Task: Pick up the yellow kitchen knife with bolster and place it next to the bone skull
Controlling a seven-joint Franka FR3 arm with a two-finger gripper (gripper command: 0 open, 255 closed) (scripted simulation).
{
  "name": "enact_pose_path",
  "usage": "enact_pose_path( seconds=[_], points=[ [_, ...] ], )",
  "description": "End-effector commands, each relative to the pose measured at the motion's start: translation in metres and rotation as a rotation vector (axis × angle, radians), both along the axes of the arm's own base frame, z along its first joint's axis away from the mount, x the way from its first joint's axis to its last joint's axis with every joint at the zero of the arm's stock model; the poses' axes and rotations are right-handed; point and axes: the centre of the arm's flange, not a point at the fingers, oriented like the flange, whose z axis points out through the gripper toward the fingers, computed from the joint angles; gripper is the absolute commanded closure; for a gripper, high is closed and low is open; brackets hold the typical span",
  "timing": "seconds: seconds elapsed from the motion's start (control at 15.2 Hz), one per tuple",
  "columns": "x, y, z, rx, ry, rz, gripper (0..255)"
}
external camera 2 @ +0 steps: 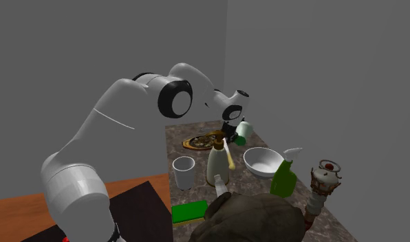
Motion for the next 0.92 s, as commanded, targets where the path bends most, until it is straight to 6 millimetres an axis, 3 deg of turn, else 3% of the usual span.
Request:
enact_pose_path(
  seconds=[0.0,0.86],
  points=[
    [0.001,0.001,0.011,0.0,0.0,0.0,255],
    [0.001,0.001,0.079,0.0,0.0,0.0,255]
  ],
)
